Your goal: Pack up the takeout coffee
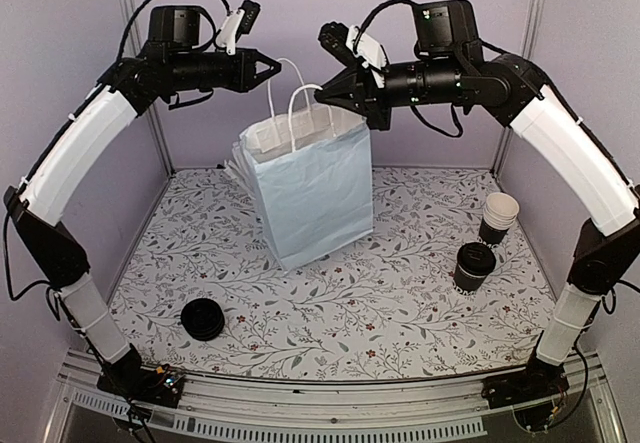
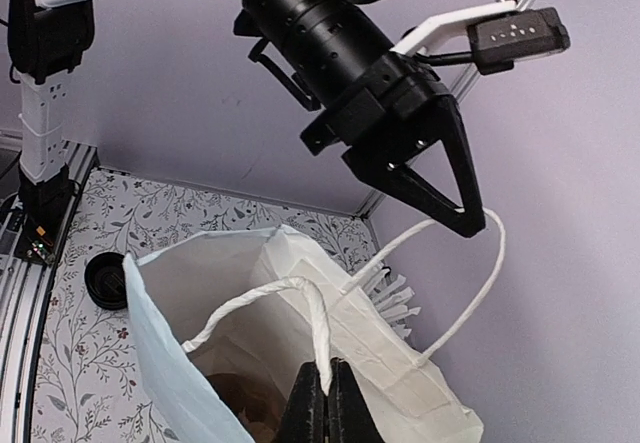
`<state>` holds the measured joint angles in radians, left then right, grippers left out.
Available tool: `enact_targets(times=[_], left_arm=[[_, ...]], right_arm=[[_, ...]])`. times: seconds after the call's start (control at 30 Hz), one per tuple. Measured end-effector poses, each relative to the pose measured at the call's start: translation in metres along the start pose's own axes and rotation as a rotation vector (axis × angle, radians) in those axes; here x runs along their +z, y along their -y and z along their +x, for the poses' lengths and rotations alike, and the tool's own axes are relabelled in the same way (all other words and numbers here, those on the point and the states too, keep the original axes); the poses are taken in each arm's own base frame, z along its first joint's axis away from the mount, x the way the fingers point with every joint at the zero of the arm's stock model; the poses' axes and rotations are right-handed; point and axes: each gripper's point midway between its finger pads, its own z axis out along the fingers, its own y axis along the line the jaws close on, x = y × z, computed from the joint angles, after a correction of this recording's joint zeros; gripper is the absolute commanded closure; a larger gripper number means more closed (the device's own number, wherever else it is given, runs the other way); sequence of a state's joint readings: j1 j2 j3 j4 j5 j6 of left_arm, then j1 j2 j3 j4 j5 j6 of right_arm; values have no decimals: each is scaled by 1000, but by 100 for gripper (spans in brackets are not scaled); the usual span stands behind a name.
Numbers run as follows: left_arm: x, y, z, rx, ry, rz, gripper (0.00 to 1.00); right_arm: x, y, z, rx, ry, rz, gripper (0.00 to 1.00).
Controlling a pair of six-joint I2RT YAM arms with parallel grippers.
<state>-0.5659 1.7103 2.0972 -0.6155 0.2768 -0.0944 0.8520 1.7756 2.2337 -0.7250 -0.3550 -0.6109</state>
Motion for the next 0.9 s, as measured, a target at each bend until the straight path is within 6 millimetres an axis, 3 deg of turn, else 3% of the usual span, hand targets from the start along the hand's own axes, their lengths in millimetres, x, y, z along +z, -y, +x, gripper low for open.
enact_targets(times=[0.17, 0.33, 0.43, 0.9], left_arm=[[-3, 6, -14, 13, 28, 26, 100], [-25, 19, -56, 57, 143, 46, 100], [-37, 26, -72, 73, 190, 54, 100], [-41, 30, -78, 83, 212, 72, 100]], right_arm=[[-5, -18, -21, -33, 35, -45, 100], [-37, 0, -69, -95, 146, 24, 100], [-52, 5, -87, -123, 193, 55, 100], [-45, -8, -80, -133, 174, 6, 99]])
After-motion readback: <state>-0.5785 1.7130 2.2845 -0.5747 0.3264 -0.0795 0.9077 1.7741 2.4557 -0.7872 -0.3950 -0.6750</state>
